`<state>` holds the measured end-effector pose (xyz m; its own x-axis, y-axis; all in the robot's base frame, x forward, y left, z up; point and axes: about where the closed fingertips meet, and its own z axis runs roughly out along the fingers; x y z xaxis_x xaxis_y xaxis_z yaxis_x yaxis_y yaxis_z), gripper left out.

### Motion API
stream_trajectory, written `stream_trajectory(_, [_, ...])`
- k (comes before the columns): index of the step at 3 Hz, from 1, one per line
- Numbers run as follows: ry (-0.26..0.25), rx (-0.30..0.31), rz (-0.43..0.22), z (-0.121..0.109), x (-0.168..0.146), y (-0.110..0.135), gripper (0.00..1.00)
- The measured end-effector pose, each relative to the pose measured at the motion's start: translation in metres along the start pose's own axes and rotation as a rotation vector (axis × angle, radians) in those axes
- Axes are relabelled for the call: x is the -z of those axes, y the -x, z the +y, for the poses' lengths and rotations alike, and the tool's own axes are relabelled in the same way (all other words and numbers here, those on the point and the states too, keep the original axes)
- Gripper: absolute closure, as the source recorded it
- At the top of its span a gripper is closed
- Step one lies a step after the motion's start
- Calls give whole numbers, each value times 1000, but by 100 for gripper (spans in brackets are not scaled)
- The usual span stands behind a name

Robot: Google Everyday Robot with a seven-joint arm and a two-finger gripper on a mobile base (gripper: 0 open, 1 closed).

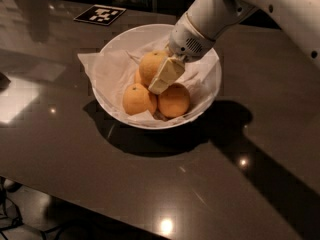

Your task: Pick orange from white bowl

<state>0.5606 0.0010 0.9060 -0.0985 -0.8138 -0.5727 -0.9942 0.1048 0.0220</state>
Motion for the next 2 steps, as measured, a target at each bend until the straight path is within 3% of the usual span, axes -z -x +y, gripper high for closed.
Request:
stream_trajectory(1, [0, 3, -2, 2, 0, 1, 88])
stream_trajectory(2, [-9, 24, -31, 15, 9, 13, 100])
